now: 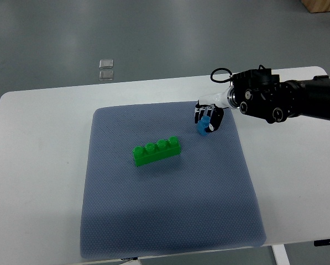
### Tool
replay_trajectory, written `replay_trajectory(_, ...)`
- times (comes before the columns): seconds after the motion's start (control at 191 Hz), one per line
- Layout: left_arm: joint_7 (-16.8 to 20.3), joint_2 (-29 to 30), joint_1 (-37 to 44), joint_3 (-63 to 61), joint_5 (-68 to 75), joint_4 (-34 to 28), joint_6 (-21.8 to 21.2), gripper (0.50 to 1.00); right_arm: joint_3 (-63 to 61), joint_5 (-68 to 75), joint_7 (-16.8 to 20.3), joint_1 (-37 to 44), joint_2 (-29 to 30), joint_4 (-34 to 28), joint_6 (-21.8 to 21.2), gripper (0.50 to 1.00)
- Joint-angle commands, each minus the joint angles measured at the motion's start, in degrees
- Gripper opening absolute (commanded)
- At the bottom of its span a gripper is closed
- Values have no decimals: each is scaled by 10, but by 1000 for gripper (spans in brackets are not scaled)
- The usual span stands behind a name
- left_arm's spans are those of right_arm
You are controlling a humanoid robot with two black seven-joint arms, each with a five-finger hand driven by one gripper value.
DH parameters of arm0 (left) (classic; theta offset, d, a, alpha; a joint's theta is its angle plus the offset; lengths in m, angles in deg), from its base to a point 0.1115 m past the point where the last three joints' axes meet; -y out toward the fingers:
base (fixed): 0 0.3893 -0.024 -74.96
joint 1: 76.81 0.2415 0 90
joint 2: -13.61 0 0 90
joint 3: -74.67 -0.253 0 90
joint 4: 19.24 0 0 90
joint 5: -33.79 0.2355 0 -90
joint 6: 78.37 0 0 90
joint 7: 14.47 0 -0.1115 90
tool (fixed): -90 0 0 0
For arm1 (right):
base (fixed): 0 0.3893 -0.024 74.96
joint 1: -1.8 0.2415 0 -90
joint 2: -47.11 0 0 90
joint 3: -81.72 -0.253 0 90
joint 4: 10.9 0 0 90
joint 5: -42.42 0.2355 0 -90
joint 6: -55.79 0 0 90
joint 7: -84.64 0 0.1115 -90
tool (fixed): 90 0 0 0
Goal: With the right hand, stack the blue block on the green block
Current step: 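Lower the right hand onto the blue block and close fingers around it, then lift the blue block and carry it over the green block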
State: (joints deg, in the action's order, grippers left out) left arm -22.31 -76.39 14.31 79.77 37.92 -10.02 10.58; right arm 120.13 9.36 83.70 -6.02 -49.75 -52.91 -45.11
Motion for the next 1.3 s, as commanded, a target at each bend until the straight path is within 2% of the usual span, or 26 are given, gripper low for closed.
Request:
replay_trajectory(0.0,0,0,-1,0,0,0,0,1000,0,-10,-1,0,0,0,2,695)
replay_trajectory(0.188,0,0,0,0,0,0,0,1000,0,-10,-2,-1,0,0,4,682)
replay_trajectory(0.277,0,0,0,0,0,0,0,1000,0,-11,-3,-4,0,0,4,658)
replay_trajectory(0.811,0,0,-1,0,0,0,0,1000,1,-11,-8,5,-25,-17,10,633)
replay_trajectory(1.062,0,0,0,0,0,0,0,1000,2,-11,-8,55,-40,-52,6,633)
replay_trajectory(1.292,0,0,0,0,0,0,0,1000,8,17,-3,144,-33,-103,-11,631)
